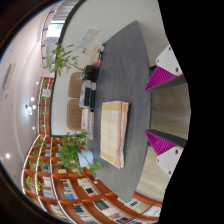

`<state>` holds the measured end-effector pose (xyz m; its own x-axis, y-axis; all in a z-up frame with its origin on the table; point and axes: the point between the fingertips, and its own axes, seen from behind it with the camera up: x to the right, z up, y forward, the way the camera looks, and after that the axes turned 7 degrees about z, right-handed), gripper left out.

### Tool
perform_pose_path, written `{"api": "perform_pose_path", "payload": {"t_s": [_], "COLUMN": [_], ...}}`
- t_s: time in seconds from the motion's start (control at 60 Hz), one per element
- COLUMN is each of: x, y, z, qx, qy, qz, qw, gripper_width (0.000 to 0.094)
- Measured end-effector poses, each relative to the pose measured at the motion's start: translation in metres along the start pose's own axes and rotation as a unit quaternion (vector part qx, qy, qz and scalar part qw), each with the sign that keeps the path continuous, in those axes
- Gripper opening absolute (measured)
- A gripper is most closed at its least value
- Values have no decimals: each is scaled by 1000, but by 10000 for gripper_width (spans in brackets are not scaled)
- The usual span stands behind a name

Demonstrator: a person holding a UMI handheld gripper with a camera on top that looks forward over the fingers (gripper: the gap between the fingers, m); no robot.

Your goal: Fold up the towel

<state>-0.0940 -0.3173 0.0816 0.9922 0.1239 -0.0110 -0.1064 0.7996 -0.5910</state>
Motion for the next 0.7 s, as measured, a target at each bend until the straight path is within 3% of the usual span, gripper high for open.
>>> {"api": "perform_pose_path", "payload": {"t_s": [0.183,0.35,0.6,0.667,0.7], "x": [-138,-223,-263,-259,-256], "y": [80,164,274,288,289], "z": [10,48,93,88,95], "qx": [-21,-30,-41,-61,-51], "qy": [-7,-31,-29,-30,-29], "qz": [70,101,83,64,58], "qw": [997,994,995,996,997], "gripper_width": [754,753,739,704,646]}}
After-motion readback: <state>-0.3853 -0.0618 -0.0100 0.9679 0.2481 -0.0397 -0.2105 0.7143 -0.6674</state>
